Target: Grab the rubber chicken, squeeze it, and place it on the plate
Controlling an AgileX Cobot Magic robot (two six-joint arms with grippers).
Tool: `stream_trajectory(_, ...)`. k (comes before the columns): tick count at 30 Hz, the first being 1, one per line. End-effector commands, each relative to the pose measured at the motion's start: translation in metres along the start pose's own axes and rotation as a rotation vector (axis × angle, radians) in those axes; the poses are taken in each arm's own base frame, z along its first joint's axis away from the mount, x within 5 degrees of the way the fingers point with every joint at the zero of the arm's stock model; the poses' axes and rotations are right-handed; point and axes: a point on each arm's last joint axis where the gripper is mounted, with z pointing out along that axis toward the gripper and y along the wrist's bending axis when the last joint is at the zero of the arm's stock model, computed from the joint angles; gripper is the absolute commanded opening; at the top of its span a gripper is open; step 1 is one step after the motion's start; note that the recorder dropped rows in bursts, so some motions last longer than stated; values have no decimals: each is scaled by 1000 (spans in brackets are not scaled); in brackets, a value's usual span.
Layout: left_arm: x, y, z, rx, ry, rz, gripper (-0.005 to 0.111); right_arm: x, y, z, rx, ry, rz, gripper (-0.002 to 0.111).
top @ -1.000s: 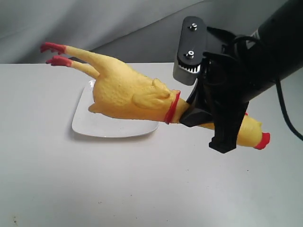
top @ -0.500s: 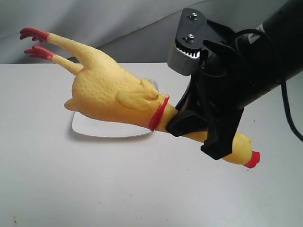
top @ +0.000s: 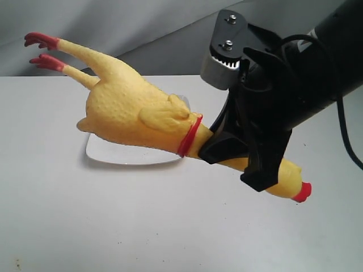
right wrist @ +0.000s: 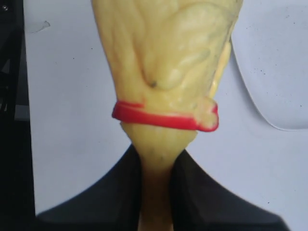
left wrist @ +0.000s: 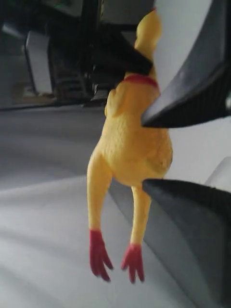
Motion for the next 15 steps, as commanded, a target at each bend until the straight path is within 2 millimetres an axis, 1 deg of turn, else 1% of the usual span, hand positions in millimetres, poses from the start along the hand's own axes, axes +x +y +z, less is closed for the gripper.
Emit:
stream_trajectory(1, -38, 1, 20, 171, 192, 154, 58, -4, 3, -3, -6, -37, 20, 0)
stream_trajectory(2, -53, 2, 25, 190, 187, 131, 61, -4, 3, -3, -6, -37, 28, 0)
stream_trajectory(3, -64, 4, 32, 228, 190, 92, 61, -4, 3, -3, -7, -37, 37, 0)
stream_trajectory(5, -82, 3, 41, 334, 183, 119, 62, -4, 4, -3, -17, -38, 47, 0)
stream_trajectory(6, -101, 1, 50, 463, 172, 159, 62, -3, 5, -3, -36, -26, 69, 0)
stream_trajectory(7, -107, 1, 53, 497, 170, 159, 62, -2, 7, -3, -51, -18, 70, 0)
stream_trajectory(8, -117, 4, 61, 553, 173, 156, 62, 0, 10, -2, -96, 5, 79, 0)
stream_trajectory(9, -119, 7, 66, 566, 177, 148, 62, 1, 10, -1, -113, 16, 81, 0)
stream_trajectory(10, -115, 11, 76, 599, 194, 128, 62, 3, 10, 4, -148, 45, 90, 0)
stream_trajectory(11, -113, 13, 80, 614, 201, 123, 62, 4, 9, 8, -161, 58, 96, 0)
stream_trajectory(12, -105, 16, 90, 634, 224, 93, 62, 5, 5, 15, -176, 75, 107, 0)
stream_trajectory(13, -103, 17, 93, 650, 225, 105, 62, 6, 4, 18, -181, 82, 112, 0)
stream_trajectory(14, -97, 19, 101, 648, 228, 127, 62, 7, 1, 24, -190, 94, 121, 0)
stream_trajectory(15, -94, 23, 107, 618, 212, 206, 61, 8, -1, 28, -198, 104, 124, 0)
